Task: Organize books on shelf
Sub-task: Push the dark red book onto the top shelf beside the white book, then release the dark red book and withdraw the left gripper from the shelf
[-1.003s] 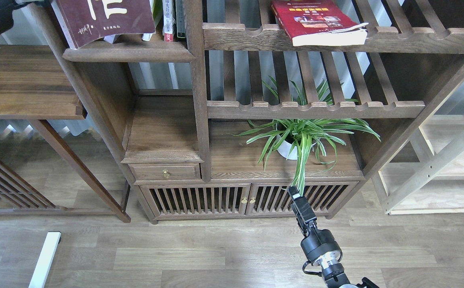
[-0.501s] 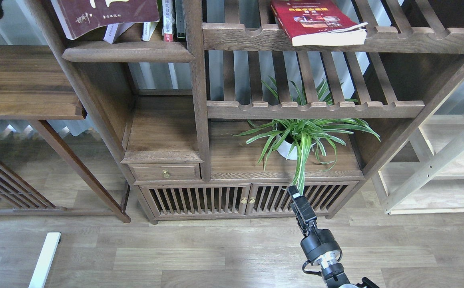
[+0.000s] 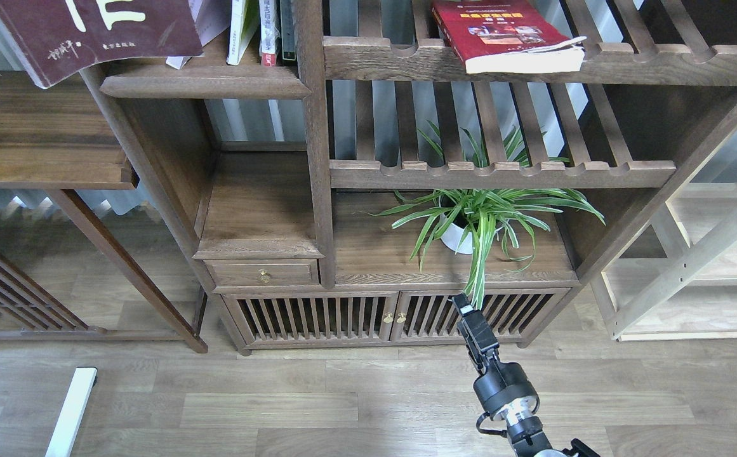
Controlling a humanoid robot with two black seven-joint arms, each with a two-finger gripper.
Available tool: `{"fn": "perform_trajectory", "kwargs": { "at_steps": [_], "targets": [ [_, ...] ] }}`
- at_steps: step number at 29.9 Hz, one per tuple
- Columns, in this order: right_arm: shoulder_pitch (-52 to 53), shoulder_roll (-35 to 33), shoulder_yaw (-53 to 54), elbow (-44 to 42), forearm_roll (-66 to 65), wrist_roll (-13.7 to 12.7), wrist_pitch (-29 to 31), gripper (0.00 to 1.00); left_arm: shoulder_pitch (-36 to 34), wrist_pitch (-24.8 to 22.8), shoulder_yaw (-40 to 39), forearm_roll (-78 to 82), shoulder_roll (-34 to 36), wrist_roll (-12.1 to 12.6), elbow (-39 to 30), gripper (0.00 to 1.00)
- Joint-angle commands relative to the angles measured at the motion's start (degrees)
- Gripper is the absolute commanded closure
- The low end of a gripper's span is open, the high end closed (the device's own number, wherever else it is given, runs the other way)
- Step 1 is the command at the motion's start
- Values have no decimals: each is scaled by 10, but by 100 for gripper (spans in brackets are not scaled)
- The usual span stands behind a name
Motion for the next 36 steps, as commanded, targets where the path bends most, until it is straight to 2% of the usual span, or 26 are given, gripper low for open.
{"fn": "perform_trajectory", "kwargs": {
  "at_steps": [1, 12, 22, 28, 36],
  "targets": [
    [-2, -2, 0, 0, 0, 0, 0, 5, 24, -23, -29, -15, -1, -1, 1, 99],
    [-13, 3, -5, 2, -7, 0, 0, 6, 26, -17, -14, -44, -15, -6, 57, 99],
    [-27, 3, -5, 21, -11, -1, 0, 6, -76, -11, 72, -4, -15, -7, 113, 99],
    [-35, 0, -4, 30, -11, 0, 0, 6, -128, 25, 113, 0, -15, -8, 122, 98],
    [-37, -1, -4, 32, -11, 0, 0, 6, -198, 28, 166, 0, -15, -8, 171, 98]
  ]
}}
